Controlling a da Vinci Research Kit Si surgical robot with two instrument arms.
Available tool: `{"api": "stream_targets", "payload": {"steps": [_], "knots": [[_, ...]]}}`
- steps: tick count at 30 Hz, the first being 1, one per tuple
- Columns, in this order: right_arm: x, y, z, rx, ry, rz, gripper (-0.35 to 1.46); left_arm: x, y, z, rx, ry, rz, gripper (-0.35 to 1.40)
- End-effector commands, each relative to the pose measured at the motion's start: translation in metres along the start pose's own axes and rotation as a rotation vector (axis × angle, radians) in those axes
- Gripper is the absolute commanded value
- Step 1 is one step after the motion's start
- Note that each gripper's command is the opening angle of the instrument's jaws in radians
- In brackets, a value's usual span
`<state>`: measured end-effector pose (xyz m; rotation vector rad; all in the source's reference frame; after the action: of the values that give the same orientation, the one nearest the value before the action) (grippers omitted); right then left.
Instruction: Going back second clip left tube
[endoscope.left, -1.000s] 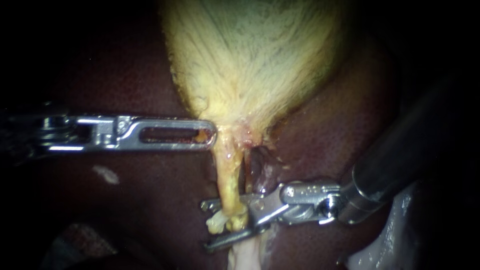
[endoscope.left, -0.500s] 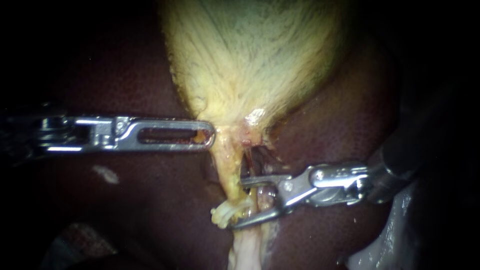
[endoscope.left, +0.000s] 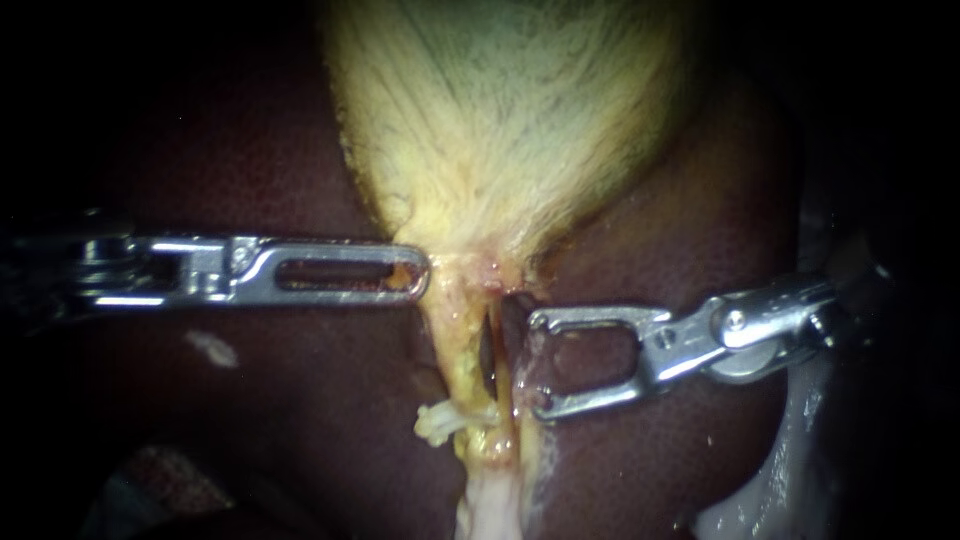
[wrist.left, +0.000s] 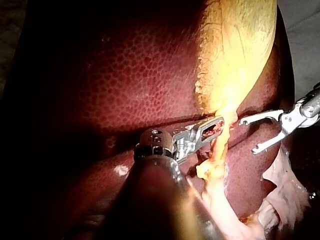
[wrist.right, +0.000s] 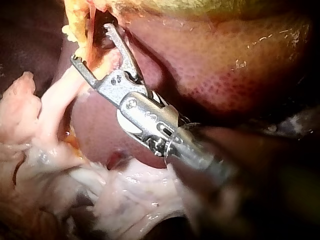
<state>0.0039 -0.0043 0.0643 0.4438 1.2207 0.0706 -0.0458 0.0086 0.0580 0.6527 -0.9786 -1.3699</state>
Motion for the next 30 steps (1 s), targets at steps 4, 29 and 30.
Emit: {"api": "stream_targets", "payload": {"steps": [4, 29, 30], "knots": [[0.0002, 0.0000, -0.0014, -0.012, -0.006, -0.012, 0.60, 0.0000, 0.0001, 0.0001, 0.000, 0.000, 0.000, -0.35], [0.0002, -0.0007, -0.0020, -0.009, -0.006, -0.019, 0.60, 0.0039, 0.0017, 0.0057, -0.009, 0.006, 0.033, -0.35], [0.0002, -0.0007, -0.0020, -0.009, -0.006, -0.019, 0.60, 0.0039, 0.0017, 0.0058, -0.009, 0.006, 0.033, -0.35]]}}
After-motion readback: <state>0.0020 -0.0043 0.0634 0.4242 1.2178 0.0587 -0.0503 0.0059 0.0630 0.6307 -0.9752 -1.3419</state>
